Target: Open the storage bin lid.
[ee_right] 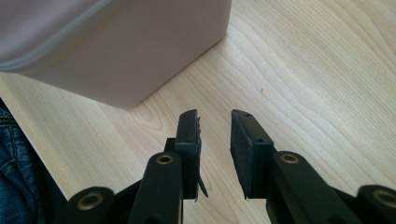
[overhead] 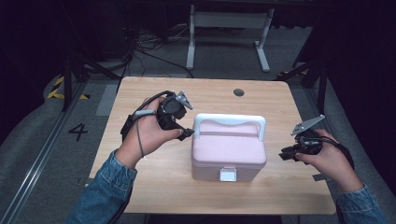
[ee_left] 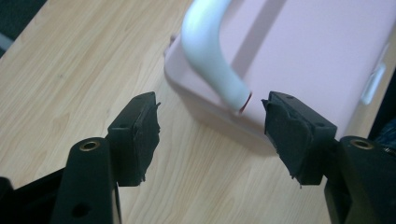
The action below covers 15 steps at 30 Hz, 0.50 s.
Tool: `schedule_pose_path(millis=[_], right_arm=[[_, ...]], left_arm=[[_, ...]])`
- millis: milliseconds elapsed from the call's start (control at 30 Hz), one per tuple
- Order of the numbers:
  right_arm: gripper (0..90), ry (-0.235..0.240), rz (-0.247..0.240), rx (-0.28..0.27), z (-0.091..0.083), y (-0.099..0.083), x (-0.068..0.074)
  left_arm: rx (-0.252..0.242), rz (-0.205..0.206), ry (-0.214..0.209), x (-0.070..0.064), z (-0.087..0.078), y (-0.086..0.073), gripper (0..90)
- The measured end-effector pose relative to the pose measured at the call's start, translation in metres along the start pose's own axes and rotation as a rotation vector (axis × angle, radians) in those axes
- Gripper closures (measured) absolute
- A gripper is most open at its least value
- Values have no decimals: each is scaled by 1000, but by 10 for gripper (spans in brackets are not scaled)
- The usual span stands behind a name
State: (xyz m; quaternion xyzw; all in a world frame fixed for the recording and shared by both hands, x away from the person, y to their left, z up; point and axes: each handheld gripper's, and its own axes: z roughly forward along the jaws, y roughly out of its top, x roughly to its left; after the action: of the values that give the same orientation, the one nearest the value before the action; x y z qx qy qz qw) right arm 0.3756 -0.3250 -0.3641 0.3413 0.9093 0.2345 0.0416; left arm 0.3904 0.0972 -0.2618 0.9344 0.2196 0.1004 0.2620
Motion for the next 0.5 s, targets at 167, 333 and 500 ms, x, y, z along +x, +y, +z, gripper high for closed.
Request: schedule_pose_path(millis=[167, 333, 500], right_arm=[[741, 9, 21, -9, -3, -5, -3], [741, 29, 32, -6, -2, -11, -1], [737, 37, 36, -10, -3, -13, -1]], left_arm=[[-30, 36, -5, -5, 4, 14, 320], [-26, 52, -10, -3, 20, 30, 311], [21, 42, 6, -3, 41, 39, 312]])
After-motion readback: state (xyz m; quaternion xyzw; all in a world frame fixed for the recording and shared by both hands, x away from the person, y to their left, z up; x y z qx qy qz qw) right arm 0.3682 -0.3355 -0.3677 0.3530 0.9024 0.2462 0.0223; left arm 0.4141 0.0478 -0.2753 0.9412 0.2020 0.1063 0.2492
